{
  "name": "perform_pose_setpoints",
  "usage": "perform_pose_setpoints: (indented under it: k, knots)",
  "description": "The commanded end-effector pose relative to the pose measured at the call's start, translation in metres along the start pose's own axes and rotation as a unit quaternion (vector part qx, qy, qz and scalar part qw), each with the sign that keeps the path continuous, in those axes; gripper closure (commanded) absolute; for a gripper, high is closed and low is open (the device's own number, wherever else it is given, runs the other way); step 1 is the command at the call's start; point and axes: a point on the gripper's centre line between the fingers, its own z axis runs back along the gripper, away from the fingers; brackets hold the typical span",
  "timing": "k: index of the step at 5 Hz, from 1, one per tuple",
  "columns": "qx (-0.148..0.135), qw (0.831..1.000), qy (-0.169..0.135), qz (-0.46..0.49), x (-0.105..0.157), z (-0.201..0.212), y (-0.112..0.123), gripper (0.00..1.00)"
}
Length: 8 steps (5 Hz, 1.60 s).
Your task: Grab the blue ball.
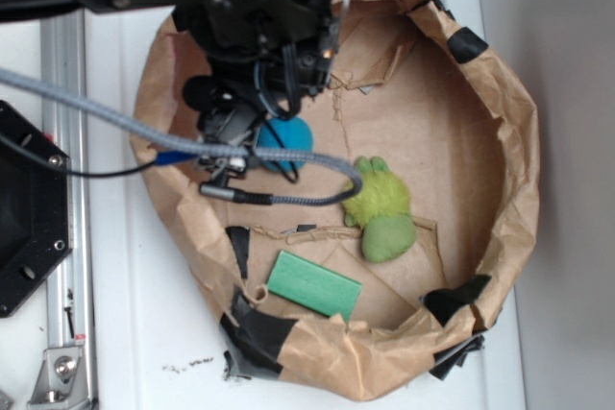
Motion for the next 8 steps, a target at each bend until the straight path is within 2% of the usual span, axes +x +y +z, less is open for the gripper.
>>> perform_pose_setpoints:
  k: [1, 2, 3, 4, 5, 6, 8]
  knots:
    - [0.017, 0.999, 0.039, 0.006, -0.002, -0.023, 0.004, 0.00]
    - [0.017, 0.998, 0.053, 0.001, -0.009, -0.038, 0.007, 0.00]
    - [0.000, 1.000, -0.001, -0.030, 0.011, -0.041, -0.002, 0.00]
    - [-0.011, 0.999, 0.009, -0.041, 0.024, -0.052, -0.009, 0.00]
    - [-0.006, 0.998, 0.058, -0.034, 0.020, -0.080, -0.005, 0.00]
    - [-0.030, 0.997, 0.063, -0.026, 0.018, -0.081, 0.000, 0.00]
    - [-0.030, 0.996, 0.077, -0.023, 0.006, -0.082, 0.008, 0.00]
